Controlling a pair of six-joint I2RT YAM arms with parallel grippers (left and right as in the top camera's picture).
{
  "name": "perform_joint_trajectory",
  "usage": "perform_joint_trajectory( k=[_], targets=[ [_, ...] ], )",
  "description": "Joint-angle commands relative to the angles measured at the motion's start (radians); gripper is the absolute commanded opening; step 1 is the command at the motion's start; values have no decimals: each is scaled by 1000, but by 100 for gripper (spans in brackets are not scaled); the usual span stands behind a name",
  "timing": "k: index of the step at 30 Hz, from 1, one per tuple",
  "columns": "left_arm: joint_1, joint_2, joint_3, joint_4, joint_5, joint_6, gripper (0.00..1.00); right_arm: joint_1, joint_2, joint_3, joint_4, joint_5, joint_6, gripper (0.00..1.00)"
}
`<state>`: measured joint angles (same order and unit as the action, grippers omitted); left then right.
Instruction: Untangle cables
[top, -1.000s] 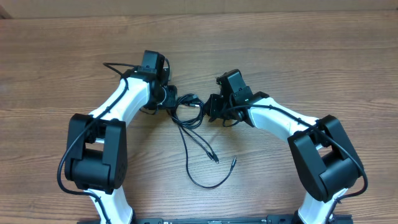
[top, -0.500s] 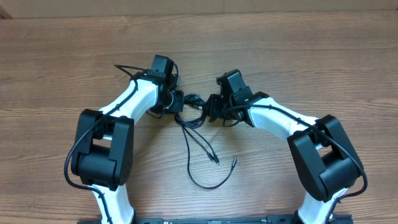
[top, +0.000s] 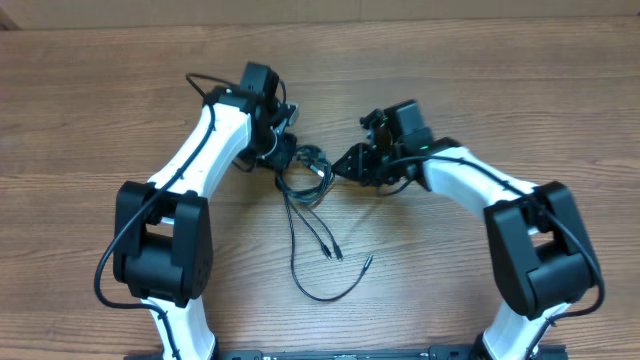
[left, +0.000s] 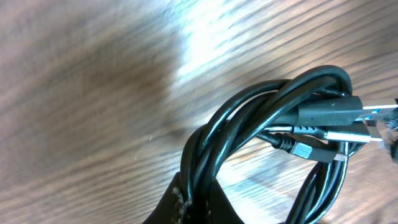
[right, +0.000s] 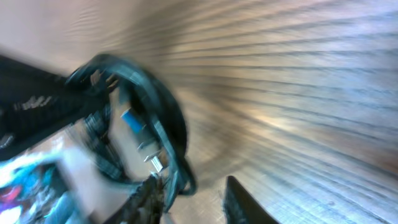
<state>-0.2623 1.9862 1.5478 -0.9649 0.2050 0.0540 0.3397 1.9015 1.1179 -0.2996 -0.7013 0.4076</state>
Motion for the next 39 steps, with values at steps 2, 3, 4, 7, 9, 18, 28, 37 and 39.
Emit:
perform_joint_trajectory(
  k=[2,3,4,7,9,18,28,37,39],
  targets=[
    [-5,-53,77,-11,278,175,4,-41,-48,14,2,-367,-117,36],
    [-5,-53,77,-11,350,214,4,-42,-48,14,2,-385,-117,36],
    [-5,-53,77,-12,409,247,4,-42,-48,14,1,-392,-109,36],
    [-5,-53,77,-21,512,327,4,-37,-48,14,-25,-392,-84,36],
    [-5,-53,77,-23,552,353,4,-26,-48,14,-49,-385,-83,36],
    [-12,-50,76,-30,687,330,4,8,-48,14,-162,-29,-41,4],
    [30,-50,76,-32,760,165,4,6,-48,14,-256,372,-34,4],
    [41,-48,74,-33,589,14,27,6,-48,14,-248,359,-34,4],
    [32,-48,68,-33,482,-58,40,6,-48,14,-248,335,-34,4]
  ],
)
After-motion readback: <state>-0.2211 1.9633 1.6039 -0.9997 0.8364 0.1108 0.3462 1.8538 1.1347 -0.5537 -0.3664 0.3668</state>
